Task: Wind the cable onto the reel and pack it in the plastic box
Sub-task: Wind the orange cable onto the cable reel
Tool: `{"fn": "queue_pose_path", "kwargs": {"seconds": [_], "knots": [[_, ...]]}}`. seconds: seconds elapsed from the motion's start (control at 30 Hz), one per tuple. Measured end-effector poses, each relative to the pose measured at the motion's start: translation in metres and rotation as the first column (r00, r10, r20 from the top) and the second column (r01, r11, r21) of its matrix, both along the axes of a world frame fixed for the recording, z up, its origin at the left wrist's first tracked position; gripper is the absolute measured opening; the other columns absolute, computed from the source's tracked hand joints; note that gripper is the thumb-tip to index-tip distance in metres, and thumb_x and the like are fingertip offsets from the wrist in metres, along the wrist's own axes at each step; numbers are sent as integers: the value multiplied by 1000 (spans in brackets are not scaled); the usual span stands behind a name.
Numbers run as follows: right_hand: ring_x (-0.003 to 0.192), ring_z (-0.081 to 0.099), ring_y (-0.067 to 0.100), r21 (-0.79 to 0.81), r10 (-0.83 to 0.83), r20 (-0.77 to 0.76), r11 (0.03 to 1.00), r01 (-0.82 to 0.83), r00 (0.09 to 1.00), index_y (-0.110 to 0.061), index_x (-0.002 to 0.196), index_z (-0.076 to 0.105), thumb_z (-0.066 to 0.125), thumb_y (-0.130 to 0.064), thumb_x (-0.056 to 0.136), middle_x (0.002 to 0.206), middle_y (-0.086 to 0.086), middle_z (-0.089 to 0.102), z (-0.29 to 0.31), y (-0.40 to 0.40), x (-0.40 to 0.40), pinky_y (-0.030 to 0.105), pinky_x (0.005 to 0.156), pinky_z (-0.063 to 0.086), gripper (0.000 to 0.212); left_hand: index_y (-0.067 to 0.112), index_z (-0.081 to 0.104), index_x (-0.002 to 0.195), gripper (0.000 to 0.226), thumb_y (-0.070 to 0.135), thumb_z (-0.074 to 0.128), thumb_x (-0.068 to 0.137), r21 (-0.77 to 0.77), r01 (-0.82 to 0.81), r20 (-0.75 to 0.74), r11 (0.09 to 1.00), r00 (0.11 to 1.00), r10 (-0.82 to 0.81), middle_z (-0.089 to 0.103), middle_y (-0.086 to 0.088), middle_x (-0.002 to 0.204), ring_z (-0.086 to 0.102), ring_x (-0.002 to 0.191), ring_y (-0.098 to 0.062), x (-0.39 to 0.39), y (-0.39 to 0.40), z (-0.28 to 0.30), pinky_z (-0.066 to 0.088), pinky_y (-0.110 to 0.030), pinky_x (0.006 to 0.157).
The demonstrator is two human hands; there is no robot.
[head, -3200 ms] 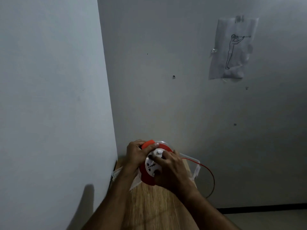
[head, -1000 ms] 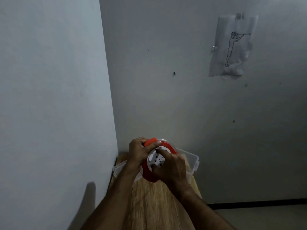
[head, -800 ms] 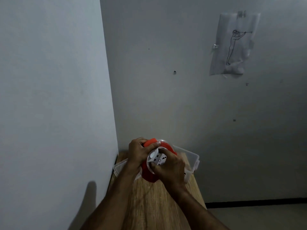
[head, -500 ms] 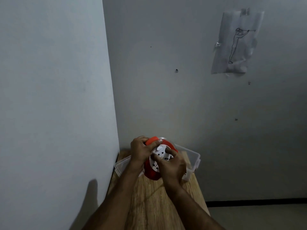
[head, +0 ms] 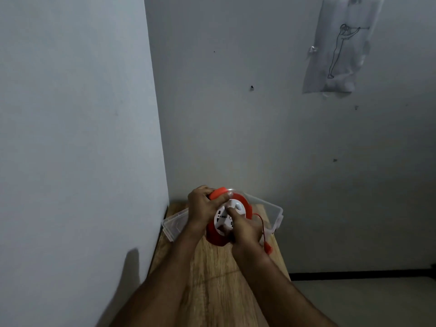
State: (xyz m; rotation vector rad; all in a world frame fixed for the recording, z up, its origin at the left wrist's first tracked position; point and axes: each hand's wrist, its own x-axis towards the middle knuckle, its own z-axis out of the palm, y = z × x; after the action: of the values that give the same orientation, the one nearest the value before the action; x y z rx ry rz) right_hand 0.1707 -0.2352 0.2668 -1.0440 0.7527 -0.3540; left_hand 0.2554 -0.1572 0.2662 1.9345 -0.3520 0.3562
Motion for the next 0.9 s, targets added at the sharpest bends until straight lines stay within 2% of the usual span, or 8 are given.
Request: {"fn": "queue_pose_path", "kwargs": {"seconds": [0.07, 0.17, 0.2, 0.3, 0.37, 0.57, 0.7, 0.9], "knots": [[80, 73, 24, -365, 24, 68, 931, 2, 997, -15, 93, 60, 79, -16, 85, 95, 5, 69, -5, -1, -11, 43, 75, 64, 20, 8, 78, 89, 36, 42, 84, 77, -37, -15, -48, 999, 999, 13, 73, 1, 83, 66, 67, -10, 2, 4, -1, 51, -20, 62], [77, 65, 7, -903, 145, 178, 417, 103, 973, -14, 97, 67, 79, -12, 80, 94, -5, 68, -18, -9, -17, 19, 71, 57, 21, 8, 79, 84, 37, 44, 84, 76, -35, -15, -43, 999, 999, 13, 73, 1, 78, 67, 66, -15, 5, 7, -3, 51, -22, 60], [83, 64, 7, -968, 236, 175, 221, 123, 956, -14, 99, 68, 77, -14, 81, 96, -2, 68, -21, -13, -17, 21, 76, 57, 20, 9, 79, 85, 37, 45, 83, 77, -29, -8, -57, 1000, 998, 6, 72, 3, 78, 67, 66, -13, 4, 8, -2, 52, -21, 60], [115, 58, 27, -952, 413, -43, -294, 88, 910, -18, 111, 67, 64, -19, 81, 119, 9, 62, -30, -33, -12, 53, 96, 51, 30, 9, 78, 85, 37, 45, 82, 78, -33, 16, -92, 999, 996, -19, 73, 2, 79, 68, 67, -12, 6, 10, 0, 52, -19, 60], [132, 47, 31, -845, 410, -200, -532, 55, 890, -24, 122, 63, 71, -9, 78, 135, 10, 53, -35, -48, -12, 58, 106, 41, 47, 7, 79, 90, 40, 45, 83, 77, -50, 39, -114, 998, 993, -45, 76, -2, 84, 72, 72, -16, 10, 11, 0, 54, -22, 63], [139, 42, 33, -663, 425, -276, -733, 149, 862, -30, 131, 59, 83, -28, 80, 145, 12, 45, -33, -64, -9, 57, 111, 35, 56, 11, 77, 97, 40, 46, 82, 77, -32, 128, -183, 991, 974, -132, 76, 0, 88, 72, 75, -12, 6, 16, 4, 55, -23, 65], [139, 39, 32, -523, 409, -320, -828, 201, 854, -32, 133, 57, 83, -37, 80, 145, 11, 41, -28, -71, -7, 55, 118, 16, 59, 13, 78, 97, 41, 47, 84, 75, -17, 207, -235, 978, 950, -205, 75, 3, 87, 73, 77, -14, 3, 17, 2, 56, -23, 63], [123, 49, 33, -434, 381, -347, -875, 214, 857, -30, 128, 57, 80, -32, 81, 135, 15, 46, -23, -73, 0, 57, 102, 34, 53, 13, 78, 87, 37, 45, 87, 71, 4, 185, -196, 983, 964, -180, 73, 4, 78, 70, 69, -11, -1, 12, -1, 51, -20, 55]]}}
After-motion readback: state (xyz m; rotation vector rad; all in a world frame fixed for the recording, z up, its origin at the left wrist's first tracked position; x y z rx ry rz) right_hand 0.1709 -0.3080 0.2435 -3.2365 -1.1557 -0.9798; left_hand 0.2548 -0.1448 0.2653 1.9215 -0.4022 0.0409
